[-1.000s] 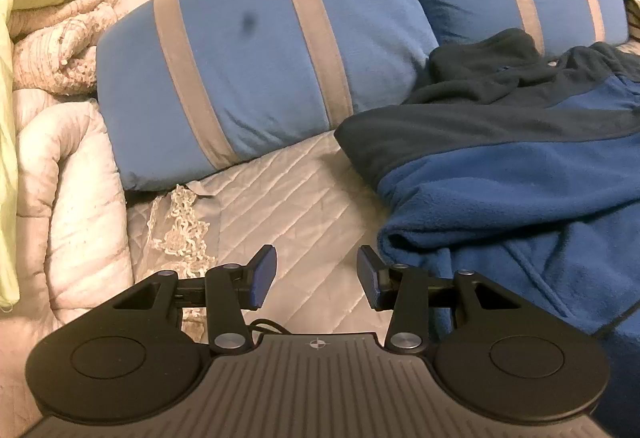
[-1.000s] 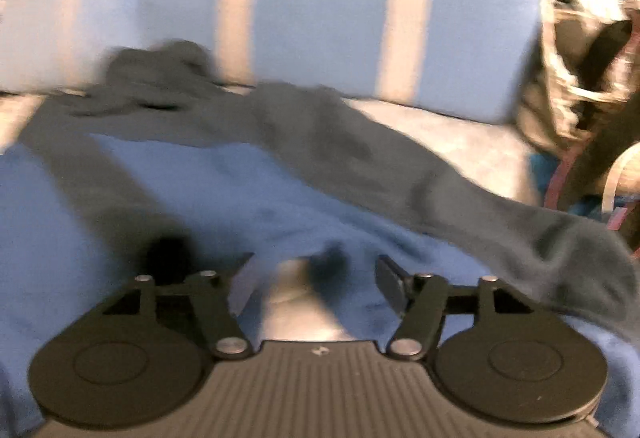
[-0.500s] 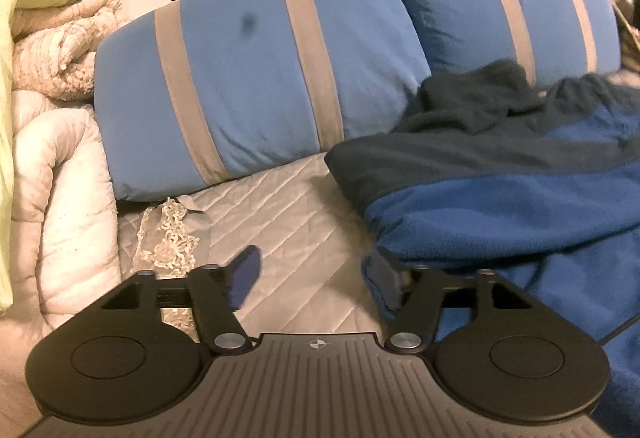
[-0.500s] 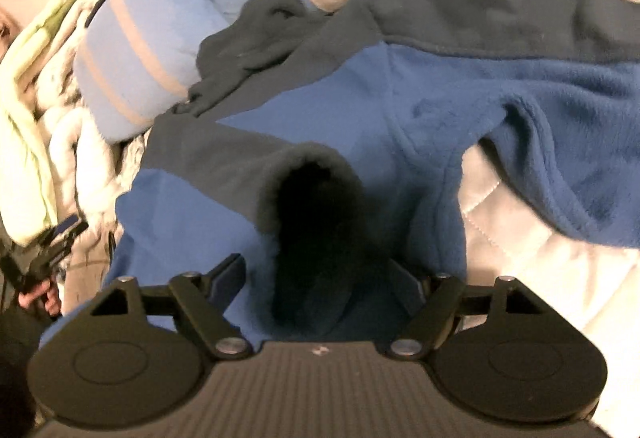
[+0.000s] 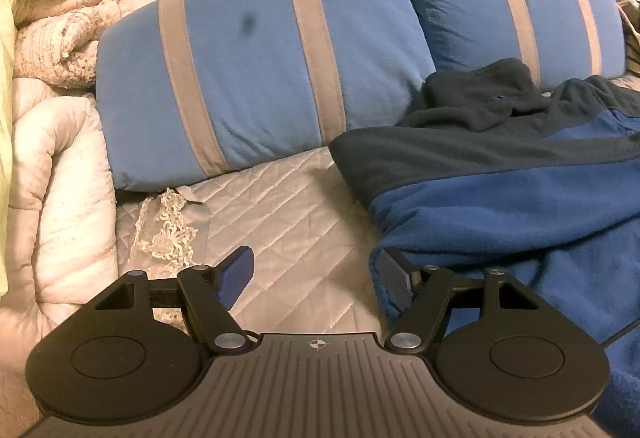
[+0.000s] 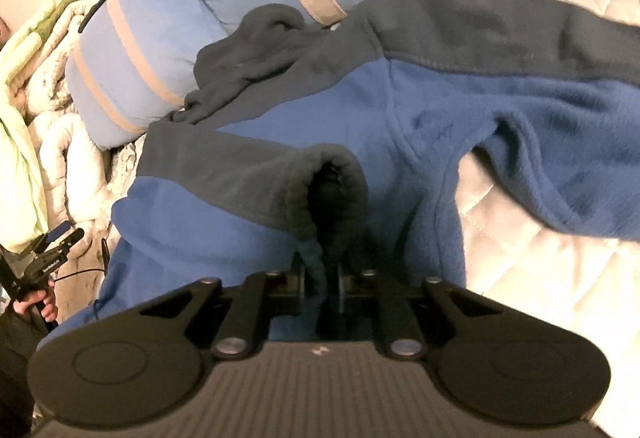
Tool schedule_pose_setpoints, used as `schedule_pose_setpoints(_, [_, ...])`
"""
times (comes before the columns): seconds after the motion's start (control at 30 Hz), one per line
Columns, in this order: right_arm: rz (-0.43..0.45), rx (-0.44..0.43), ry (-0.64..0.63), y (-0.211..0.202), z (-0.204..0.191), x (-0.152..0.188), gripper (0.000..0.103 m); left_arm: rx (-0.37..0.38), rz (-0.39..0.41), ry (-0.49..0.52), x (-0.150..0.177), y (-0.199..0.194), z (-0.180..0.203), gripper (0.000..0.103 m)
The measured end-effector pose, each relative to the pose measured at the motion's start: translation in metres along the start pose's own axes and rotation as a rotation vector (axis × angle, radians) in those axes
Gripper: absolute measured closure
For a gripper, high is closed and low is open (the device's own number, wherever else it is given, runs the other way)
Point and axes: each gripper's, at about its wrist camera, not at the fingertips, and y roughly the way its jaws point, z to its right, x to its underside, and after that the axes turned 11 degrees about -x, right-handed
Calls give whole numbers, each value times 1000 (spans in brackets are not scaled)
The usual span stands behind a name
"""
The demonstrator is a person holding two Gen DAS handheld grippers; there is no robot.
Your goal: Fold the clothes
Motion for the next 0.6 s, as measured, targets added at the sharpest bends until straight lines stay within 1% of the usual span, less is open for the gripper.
schedule_pose_setpoints(0.03, [7, 4, -7, -4, -2, -1, 89, 1, -1, -1, 0, 0, 0, 34])
schedule_pose_setpoints(0.1, [-5, 40, -18, -4, -4, -1, 88, 1, -2, -1, 1, 1, 0, 34])
schedule_pose_setpoints(0.13, [-15, 61, -23, -3, -5, -1, 81, -2, -5, 1, 1, 2, 1, 34])
schedule_pose_setpoints(0.17, [-24, 83, -28, -2, -5, -1, 68, -6, -6, 2, 1, 1, 2, 34])
schedule_pose_setpoints(0.23, [-40, 122, -54, -2, -6, 2, 46, -5, 0, 1, 2, 0, 2, 34])
schedule_pose_setpoints(0.27, [-48, 140, -69, -1, -7, 4, 38, -1, 2, 1, 2, -1, 1, 34])
schedule_pose_setpoints(0.3, [-51, 151, -84, -2, -8, 6, 34, 1, 3, 1, 2, 0, 1, 34])
schedule_pose_setpoints(0.33, [-50, 157, -98, -3, -10, 7, 29, 0, 0, 2, 3, 1, 0, 34])
schedule_pose_setpoints(0.37, [-48, 162, -112, -4, -12, 9, 26, -2, -3, -1, 3, 3, 0, 34])
schedule_pose_setpoints(0.43, [-54, 178, -144, -4, -16, 13, 25, -2, -10, -16, 3, 5, -1, 34])
schedule_pose_setpoints(0.6, [-110, 264, -252, 6, -27, 23, 22, 19, -25, -73, 4, 8, -7, 34])
